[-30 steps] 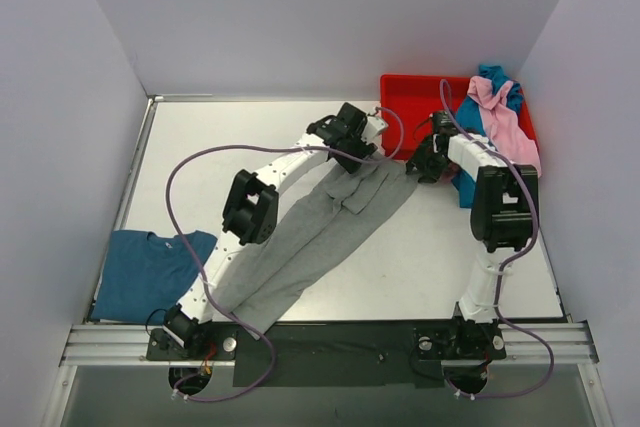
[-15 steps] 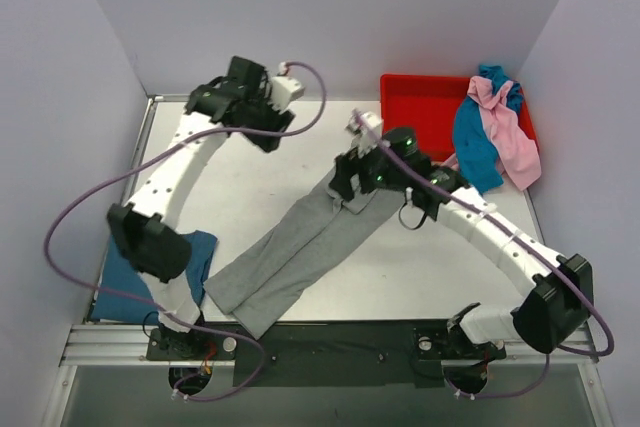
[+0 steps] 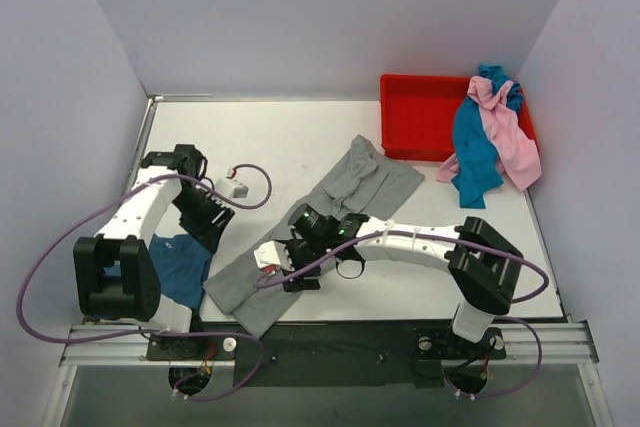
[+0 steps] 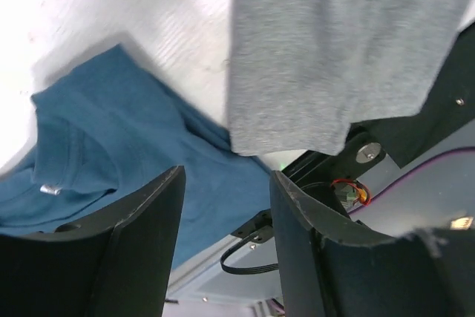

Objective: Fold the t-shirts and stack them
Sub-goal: Rotate the tshirt 45 degrees, then grab the bottom of the folded rectangular tshirt with both arms

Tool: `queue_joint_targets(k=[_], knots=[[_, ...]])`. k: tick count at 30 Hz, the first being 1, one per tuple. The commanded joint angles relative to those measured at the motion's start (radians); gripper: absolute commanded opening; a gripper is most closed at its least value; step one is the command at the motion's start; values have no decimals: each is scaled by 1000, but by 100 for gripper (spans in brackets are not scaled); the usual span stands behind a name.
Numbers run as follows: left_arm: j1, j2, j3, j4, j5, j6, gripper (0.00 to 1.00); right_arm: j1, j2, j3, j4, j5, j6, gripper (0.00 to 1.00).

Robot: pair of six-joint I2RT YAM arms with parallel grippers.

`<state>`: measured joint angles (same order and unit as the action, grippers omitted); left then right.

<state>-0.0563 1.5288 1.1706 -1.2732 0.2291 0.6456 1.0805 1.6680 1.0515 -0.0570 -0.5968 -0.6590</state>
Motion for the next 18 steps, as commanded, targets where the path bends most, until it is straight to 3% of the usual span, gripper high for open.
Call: queue_joint_targets(k=[1,7,10,18], knots=[[-31,-113,-12,-73,177,149,59,76,99,137,-134,-143,-307,61],[-51,-114,-140,32,113,126,53,208,223,208,-132,-117,-356,58],[-59,-81,-199,119,10,60,52,242,219,142,-25,-71,-329,57],[-119,-91,-294,261,-31,-27,51,322,289,149,88,37,-211,56]])
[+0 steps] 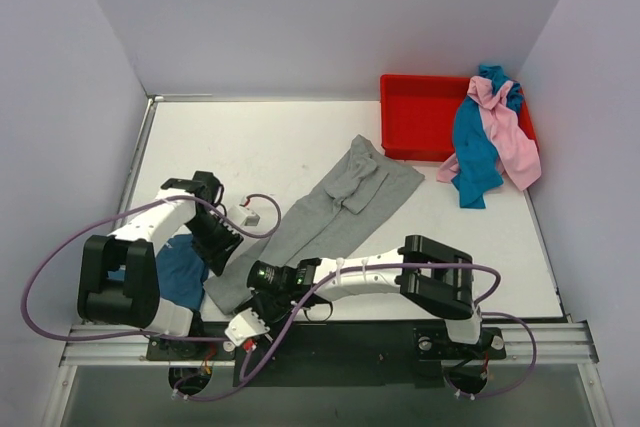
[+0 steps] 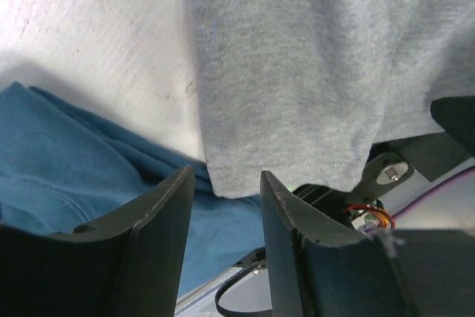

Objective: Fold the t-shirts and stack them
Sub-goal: Grab the bottom of the folded rectangular tshirt with both arms

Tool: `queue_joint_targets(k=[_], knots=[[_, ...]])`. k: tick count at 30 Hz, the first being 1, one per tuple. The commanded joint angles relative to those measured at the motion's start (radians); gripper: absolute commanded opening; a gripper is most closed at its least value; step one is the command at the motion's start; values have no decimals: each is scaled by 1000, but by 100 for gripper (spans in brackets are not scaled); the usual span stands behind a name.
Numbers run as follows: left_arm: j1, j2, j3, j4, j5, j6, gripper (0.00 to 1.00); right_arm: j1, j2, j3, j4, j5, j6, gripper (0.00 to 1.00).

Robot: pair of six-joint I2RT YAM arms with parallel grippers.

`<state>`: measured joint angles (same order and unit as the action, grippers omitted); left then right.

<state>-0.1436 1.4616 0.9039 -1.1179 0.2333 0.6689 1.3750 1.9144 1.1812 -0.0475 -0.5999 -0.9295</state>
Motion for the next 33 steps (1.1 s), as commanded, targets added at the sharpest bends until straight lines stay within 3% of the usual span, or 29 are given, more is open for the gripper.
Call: queue_joint_targets(k=[1,8,14,18,25,27,30,33], knots=[[-33,-21,-43,116,-38,-54,50,30,61,24,77,45,87,54],[-53,-14,-86,165,-78,-117,50,33,89,18,57,152,109,36],[-63,28,-123,168,-156,-112,51,50,77,11,51,170,110,0],[-128,40,-172,219,-268,-101,52,50,49,-11,64,163,118,0],[-183,68,-172,222,-250,-124,50,39,8,-34,83,189,184,0],[-211,78,-158,205,-200,-126,37,30,-14,-48,104,198,213,0],[-228,82,-128,178,-160,-137,9,12,-38,-80,142,196,257,0],[-228,54,-103,136,-134,-127,0,6,-61,-97,130,215,259,0]])
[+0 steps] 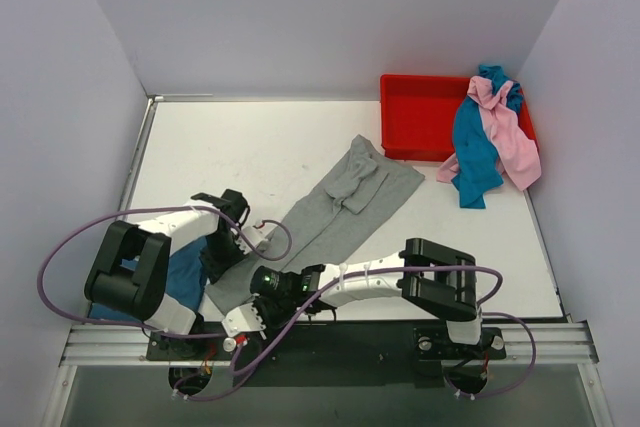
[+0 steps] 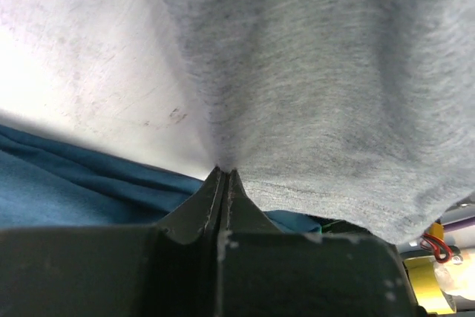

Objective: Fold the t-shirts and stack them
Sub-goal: Grab the bottom of the folded rectangular tshirt with both arms

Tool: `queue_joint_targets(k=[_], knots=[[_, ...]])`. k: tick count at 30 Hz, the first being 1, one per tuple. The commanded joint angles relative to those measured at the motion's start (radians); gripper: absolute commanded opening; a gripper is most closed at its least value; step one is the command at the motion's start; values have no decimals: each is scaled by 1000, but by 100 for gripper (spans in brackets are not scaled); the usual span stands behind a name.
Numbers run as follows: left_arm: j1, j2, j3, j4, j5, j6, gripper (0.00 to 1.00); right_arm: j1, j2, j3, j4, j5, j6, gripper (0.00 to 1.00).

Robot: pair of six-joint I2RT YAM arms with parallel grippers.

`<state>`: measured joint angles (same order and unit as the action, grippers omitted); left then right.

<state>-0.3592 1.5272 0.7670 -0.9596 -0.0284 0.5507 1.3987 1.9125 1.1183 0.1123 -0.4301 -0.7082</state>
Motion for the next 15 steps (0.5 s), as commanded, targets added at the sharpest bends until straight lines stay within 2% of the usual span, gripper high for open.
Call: queue_joint_targets(k=[1,9,15], knots=[[-12,-18,37,-25,131,-6,0,-17,-61,-37,-34,50,36,0],[-12,-41,66,-53,153,0,0,-20,-85,-74,-10,63,87,0],[-12,-73,161,-116,185,-18,0,-18,-159,-118,38,45,145,0]])
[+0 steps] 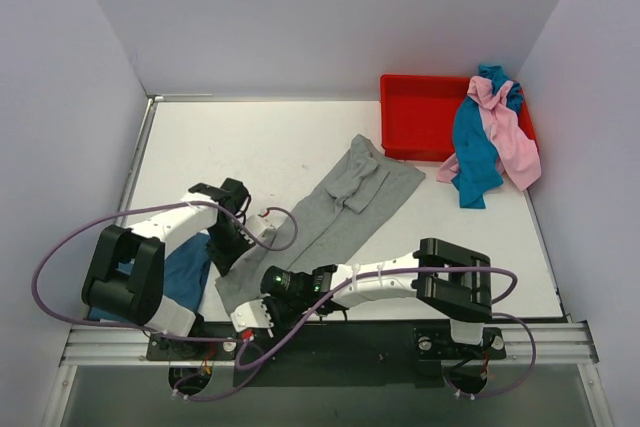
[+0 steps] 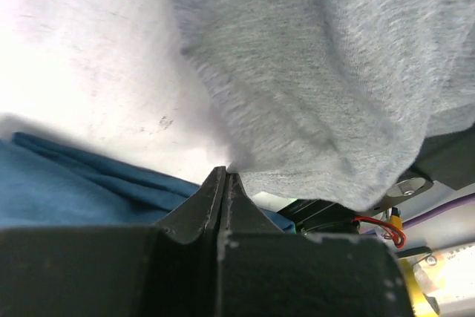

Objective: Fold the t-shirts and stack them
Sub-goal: Grab the bottom of the folded rectangular tshirt with both arms, then fold the folded rectangular tshirt in 1/3 of the way

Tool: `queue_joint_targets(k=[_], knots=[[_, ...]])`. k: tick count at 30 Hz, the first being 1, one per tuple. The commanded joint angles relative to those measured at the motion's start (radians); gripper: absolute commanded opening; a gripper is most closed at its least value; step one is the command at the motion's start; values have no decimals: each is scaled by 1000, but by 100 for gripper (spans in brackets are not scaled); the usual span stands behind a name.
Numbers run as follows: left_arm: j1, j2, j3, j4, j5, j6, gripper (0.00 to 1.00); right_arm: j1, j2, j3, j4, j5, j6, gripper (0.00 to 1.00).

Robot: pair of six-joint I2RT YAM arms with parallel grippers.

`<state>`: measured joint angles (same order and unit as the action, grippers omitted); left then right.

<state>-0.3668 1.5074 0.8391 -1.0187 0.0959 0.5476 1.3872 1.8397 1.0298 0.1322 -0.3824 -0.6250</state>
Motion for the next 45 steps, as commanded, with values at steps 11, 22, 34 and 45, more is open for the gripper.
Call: queue_joint_targets(k=[11,22,34,45], knots=[[-81,23,337,-144,163,-95,0,-195,-292,-220,294,-92,435,0],[-150,224,638,3,211,-238,0,-500,-427,-392,400,-116,658,0],[-181,471,914,89,261,-337,0,-752,-534,-462,313,-148,740,0],[-222,622,988,134,286,-333,0,-904,-511,-511,316,-158,809,0]])
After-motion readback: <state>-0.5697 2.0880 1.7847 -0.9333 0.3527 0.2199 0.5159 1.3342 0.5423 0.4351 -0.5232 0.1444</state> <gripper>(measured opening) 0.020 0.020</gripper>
